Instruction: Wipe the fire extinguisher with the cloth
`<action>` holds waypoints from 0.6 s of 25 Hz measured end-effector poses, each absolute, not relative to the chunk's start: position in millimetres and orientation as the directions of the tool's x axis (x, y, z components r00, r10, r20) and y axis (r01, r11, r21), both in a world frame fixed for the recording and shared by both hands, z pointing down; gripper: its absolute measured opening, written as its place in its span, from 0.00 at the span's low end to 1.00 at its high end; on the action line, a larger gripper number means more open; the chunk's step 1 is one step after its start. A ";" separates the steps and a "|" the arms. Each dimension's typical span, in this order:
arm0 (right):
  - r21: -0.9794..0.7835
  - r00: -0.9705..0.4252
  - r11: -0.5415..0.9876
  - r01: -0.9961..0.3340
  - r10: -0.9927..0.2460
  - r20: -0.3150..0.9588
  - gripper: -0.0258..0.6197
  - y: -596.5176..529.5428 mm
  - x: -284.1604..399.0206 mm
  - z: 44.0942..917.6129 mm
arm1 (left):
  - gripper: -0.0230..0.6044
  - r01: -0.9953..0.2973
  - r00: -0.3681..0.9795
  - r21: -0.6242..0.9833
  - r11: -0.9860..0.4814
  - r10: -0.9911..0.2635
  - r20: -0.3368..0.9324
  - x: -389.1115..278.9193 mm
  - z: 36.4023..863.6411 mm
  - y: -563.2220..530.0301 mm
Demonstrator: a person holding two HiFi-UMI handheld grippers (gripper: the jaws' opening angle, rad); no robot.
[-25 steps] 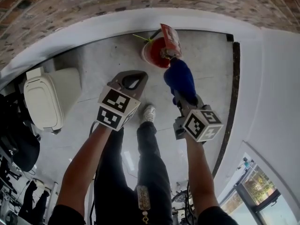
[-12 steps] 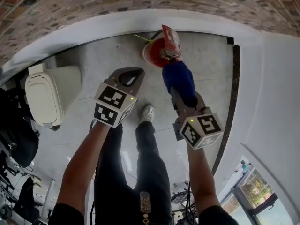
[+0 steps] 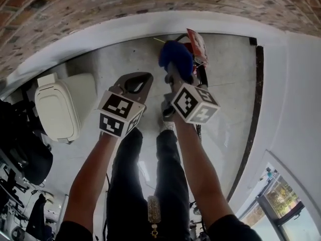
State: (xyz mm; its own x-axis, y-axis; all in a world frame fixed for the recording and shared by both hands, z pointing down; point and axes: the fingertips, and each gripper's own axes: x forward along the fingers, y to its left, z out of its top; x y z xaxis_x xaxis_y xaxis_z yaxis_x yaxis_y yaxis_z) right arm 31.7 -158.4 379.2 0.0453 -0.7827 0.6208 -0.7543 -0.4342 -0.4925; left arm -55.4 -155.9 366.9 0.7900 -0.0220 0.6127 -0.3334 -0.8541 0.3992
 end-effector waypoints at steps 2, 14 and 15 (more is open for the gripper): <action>-0.503 0.129 -0.526 -0.686 -0.768 0.628 0.08 -171.2 39.6 393.3 | 0.05 -0.314 0.790 0.404 -0.859 0.000 0.613 -61.9 368.2 -154.3; -0.382 0.270 -0.706 -0.597 -0.625 0.733 0.08 -123.7 31.1 477.3 | 0.05 -0.321 0.781 0.411 -0.853 0.006 0.625 -93.4 396.1 -161.4; -0.373 0.258 -0.696 -0.614 -0.623 0.738 0.08 -116.4 31.2 485.1 | 0.05 -0.320 0.782 0.408 -0.855 0.005 0.623 -91.5 398.6 -159.9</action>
